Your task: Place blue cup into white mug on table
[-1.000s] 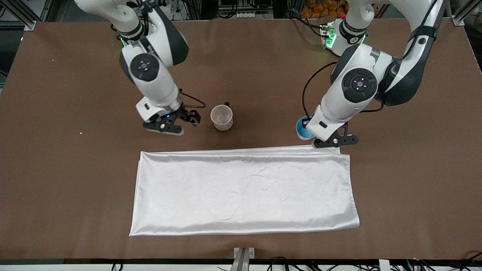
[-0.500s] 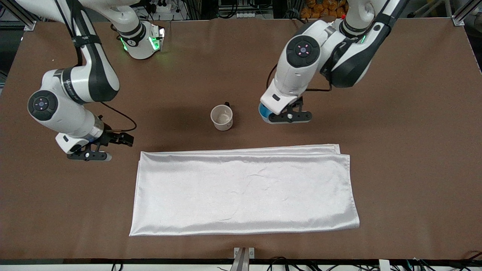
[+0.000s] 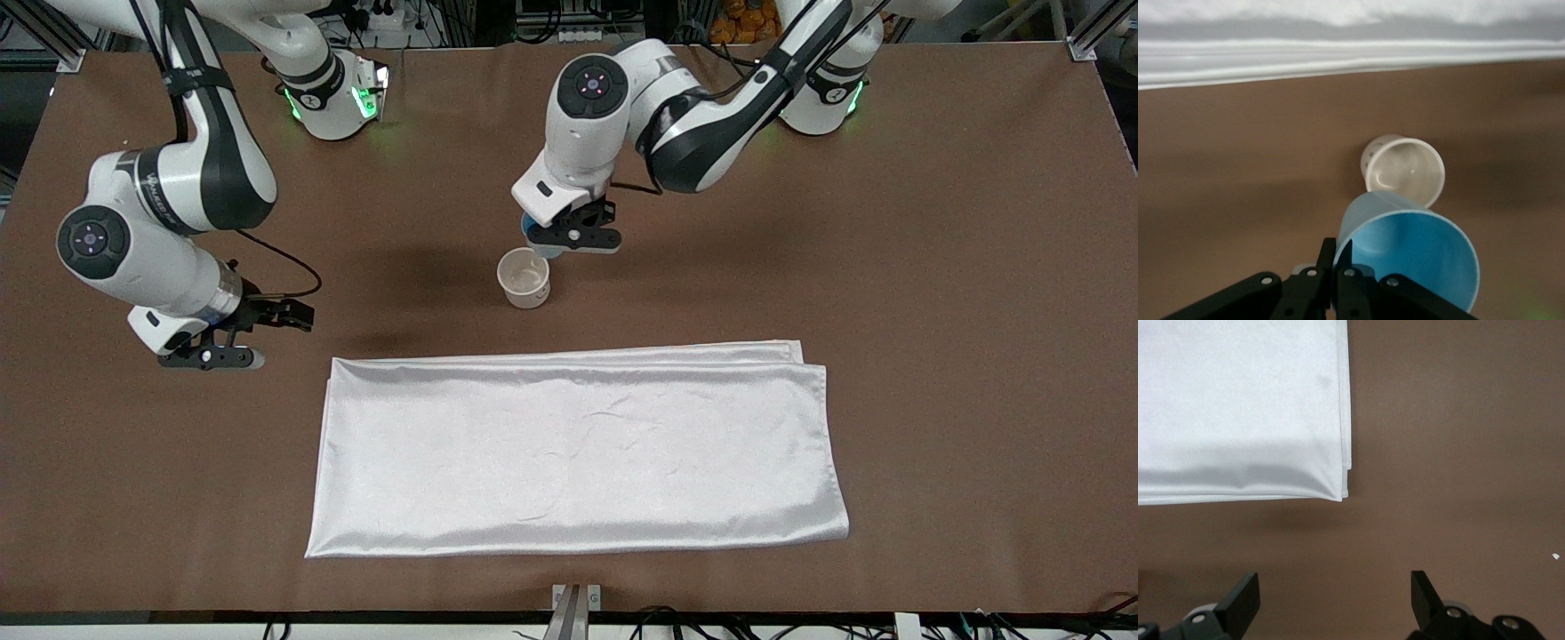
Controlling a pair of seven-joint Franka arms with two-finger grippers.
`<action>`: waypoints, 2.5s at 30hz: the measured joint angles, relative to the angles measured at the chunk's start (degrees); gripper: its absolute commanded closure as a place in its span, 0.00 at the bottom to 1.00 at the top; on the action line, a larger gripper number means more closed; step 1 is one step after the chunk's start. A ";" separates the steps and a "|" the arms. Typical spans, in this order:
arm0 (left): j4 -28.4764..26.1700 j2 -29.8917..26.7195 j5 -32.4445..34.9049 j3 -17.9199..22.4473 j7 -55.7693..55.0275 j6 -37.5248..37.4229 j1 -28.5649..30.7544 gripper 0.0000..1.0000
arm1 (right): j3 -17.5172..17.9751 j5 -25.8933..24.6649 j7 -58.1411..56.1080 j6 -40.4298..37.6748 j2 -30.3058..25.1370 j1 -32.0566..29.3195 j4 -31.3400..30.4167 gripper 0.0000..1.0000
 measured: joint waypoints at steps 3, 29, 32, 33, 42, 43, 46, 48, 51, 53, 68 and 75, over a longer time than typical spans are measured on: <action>0.02 1.70 0.00 0.06 -0.52 1.54 -1.51 1.00 | 0.09 0.00 0.00 -1.13 -2.02 0.04 -0.42 0.00; 1.15 10.44 1.83 1.95 -0.57 9.58 -4.01 1.00 | -0.51 0.00 -3.58 -9.46 -10.97 -1.43 1.33 0.00; 1.46 10.71 1.87 2.18 -0.57 9.83 -4.05 1.00 | -0.51 0.00 -3.82 -11.21 -12.08 -1.64 3.29 0.00; 1.57 10.81 1.95 2.36 -0.56 9.92 -4.08 1.00 | -0.53 0.00 -3.86 -11.61 -12.61 -1.66 3.90 0.00; 2.56 11.99 2.86 4.36 -0.33 10.08 -5.26 0.48 | -1.49 -0.03 -6.97 -15.91 -15.94 -1.71 8.77 0.00; 2.66 12.12 2.89 4.50 -0.30 10.12 -5.37 0.08 | -1.67 -0.03 -7.27 -17.17 -16.04 -1.75 9.65 0.00; 2.88 12.36 3.03 4.67 -0.28 10.27 -5.50 0.00 | -2.09 -0.02 -7.62 -20.00 -16.15 -1.79 12.21 0.00; 3.06 12.36 3.43 4.70 -0.28 10.40 -5.50 0.00 | -2.18 -0.02 -7.72 -20.76 -16.14 -1.79 13.55 0.00; 3.89 12.25 4.22 4.75 -0.28 10.48 -5.38 0.00 | -2.16 -0.01 -7.77 -20.98 -16.09 -1.79 15.01 0.00; 4.53 11.88 4.50 4.81 -0.28 10.49 -5.13 0.00 | -2.16 -0.01 -7.80 -20.99 -15.89 -1.79 15.83 0.00; 6.28 -1.44 4.94 5.37 2.28 1.19 5.27 0.00 | -2.19 -0.01 -7.97 -21.28 -11.32 -1.96 21.28 0.00; 6.30 -7.90 4.95 5.47 9.08 -5.65 11.89 0.00 | -2.22 -0.01 -8.02 -21.46 -9.68 -2.38 22.79 0.00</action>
